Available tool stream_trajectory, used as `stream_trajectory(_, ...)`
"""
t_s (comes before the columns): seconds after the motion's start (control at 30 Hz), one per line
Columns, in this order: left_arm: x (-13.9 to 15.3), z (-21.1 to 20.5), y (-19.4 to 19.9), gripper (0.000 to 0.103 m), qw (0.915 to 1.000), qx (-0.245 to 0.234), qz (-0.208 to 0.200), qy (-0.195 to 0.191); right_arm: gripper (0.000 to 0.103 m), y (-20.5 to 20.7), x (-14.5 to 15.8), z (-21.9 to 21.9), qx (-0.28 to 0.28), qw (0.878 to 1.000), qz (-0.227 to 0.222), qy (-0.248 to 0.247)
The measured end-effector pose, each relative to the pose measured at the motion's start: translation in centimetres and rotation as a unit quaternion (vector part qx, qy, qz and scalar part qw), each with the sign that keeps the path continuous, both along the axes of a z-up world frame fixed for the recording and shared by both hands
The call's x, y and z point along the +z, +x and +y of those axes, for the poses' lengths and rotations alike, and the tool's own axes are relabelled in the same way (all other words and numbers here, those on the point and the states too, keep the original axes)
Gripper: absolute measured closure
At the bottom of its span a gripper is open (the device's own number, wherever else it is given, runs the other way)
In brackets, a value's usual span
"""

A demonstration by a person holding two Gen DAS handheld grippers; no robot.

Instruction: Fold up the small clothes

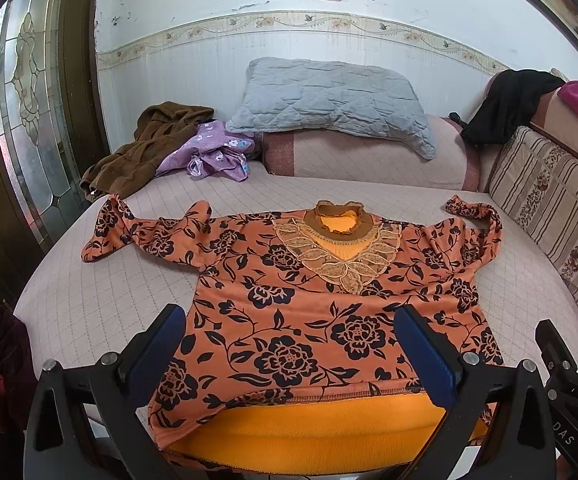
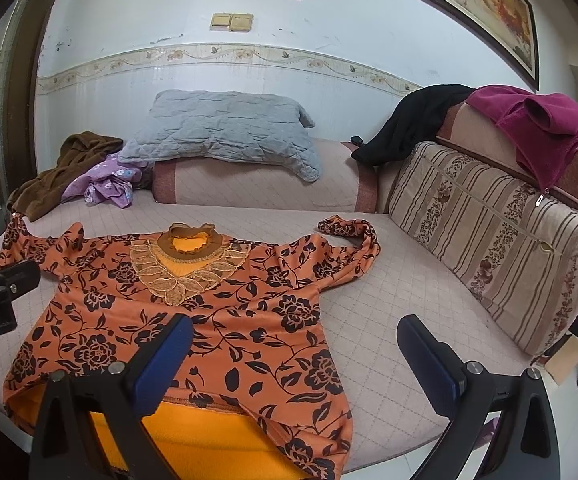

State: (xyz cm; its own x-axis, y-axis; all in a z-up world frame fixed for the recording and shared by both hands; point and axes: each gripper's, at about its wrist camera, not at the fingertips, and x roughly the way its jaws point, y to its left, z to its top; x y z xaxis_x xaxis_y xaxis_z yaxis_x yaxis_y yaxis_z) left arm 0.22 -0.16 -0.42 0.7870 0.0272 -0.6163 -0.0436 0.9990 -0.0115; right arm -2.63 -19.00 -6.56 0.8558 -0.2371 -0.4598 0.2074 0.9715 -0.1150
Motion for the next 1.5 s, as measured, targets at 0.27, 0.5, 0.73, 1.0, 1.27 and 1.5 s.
stream_trajectory(0.27,0.05,-0.06,0.09,0.000,1.0000,0.000,0.001,-0.001,0.000,-0.07,0.09,-0.13,0.000,1.000,-0.001,-0.001)
stream_trajectory(0.5,0.18,-0.03,0.07,0.000,1.0000,0.000,-0.001,-0.001,0.000,-0.15,0.08,-0.17,0.000,1.000,-0.001,0.000)
stream_trajectory(0.73,0.28,0.00,0.02,0.000,1.0000,-0.001,-0.001,-0.001,0.000,-0.15,0.13,-0.17,-0.001,1.000,0.000,-0.001)
stream_trajectory(1.0,0.43,-0.01,0.01,0.000,1.0000,-0.002,-0.002,0.000,0.000,-0.32,0.04,-0.22,-0.001,1.000,-0.001,-0.002)
stream_trajectory(1.27,0.50,-0.05,0.01,0.000,1.0000,-0.002,-0.003,0.000,0.000,-0.42,-0.01,-0.40,-0.002,1.000,-0.002,-0.002)
stream_trajectory(1.5,0.62,-0.24,0.00,0.000,1.0000,-0.003,-0.003,0.000,0.000,-0.47,-0.01,-0.56,-0.004,1.000,-0.002,-0.003)
